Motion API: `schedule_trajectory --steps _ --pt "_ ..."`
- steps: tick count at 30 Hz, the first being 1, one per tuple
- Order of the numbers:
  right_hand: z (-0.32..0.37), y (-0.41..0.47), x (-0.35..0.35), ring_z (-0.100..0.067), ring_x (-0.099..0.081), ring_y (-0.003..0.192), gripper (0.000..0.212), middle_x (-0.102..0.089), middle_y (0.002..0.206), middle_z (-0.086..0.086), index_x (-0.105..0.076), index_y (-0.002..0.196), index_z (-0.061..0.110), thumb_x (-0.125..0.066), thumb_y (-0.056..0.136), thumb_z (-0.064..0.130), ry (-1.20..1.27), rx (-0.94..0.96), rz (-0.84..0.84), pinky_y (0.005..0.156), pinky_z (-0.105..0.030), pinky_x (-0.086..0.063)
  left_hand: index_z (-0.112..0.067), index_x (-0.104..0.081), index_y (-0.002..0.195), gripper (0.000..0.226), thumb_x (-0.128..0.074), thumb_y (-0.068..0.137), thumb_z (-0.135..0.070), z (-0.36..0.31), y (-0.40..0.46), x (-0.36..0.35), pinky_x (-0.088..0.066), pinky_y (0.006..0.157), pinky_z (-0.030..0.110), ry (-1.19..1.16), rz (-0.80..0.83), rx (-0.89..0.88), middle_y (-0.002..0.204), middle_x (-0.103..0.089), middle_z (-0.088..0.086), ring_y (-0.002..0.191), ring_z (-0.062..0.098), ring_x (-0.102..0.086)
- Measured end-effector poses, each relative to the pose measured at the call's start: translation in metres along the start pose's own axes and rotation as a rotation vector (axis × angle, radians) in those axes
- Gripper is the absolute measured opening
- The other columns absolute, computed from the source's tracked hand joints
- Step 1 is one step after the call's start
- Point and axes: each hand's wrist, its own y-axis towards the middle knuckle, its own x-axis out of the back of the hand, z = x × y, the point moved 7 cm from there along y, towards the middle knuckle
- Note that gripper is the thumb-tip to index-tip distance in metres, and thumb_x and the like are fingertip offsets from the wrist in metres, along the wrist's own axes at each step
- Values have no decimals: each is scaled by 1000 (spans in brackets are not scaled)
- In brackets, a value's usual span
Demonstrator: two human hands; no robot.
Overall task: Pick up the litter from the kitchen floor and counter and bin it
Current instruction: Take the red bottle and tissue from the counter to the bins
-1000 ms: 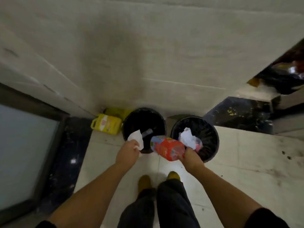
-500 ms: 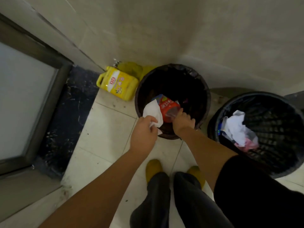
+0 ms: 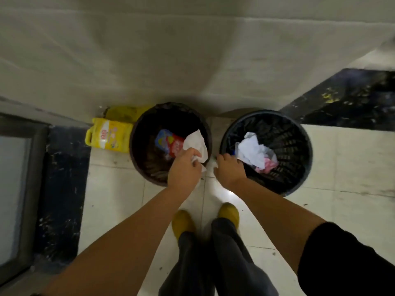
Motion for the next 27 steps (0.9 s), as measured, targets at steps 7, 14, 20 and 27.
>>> schedule_trajectory --steps 7,14,20,27 --pt "-107 -38 -78 -34 -45 126 50 -47 137 -15 -36 139 12 -45 96 36 -5 -42 209 102 -46 -37 -11 -59 118 26 -47 95 -13 -82 46 -165 -50 92 39 162 285 -242 126 -53 12 110 30 -57" --pt "-115 -26 -110 -23 -64 64 17 -69 75 -3 -68 88 14 -59 76 20 -92 159 -395 55 -30 -49 -7 -49 134 41 -48 94 -18 -31 113 -328 -41 102 42 592 486 -310 137 -47 20 125 37 -46" --pt "-116 -23 -108 -25 -65 65 28 -71 80 -6 -71 95 13 -75 70 22 -46 201 -392 54 -28 -46 -13 -34 144 56 -53 93 -27 -2 119 -340 -39 106 40 747 661 -285 143 -41 25 130 40 -41" --pt "-134 -87 -36 -34 -36 133 56 -36 146 -16 -28 145 12 -41 98 38 31 -46 66 108 -48 -31 -13 -37 144 53 -52 93 -20 -106 59 -184 -46 100 42 669 574 -355 134 -47 24 120 39 -51"
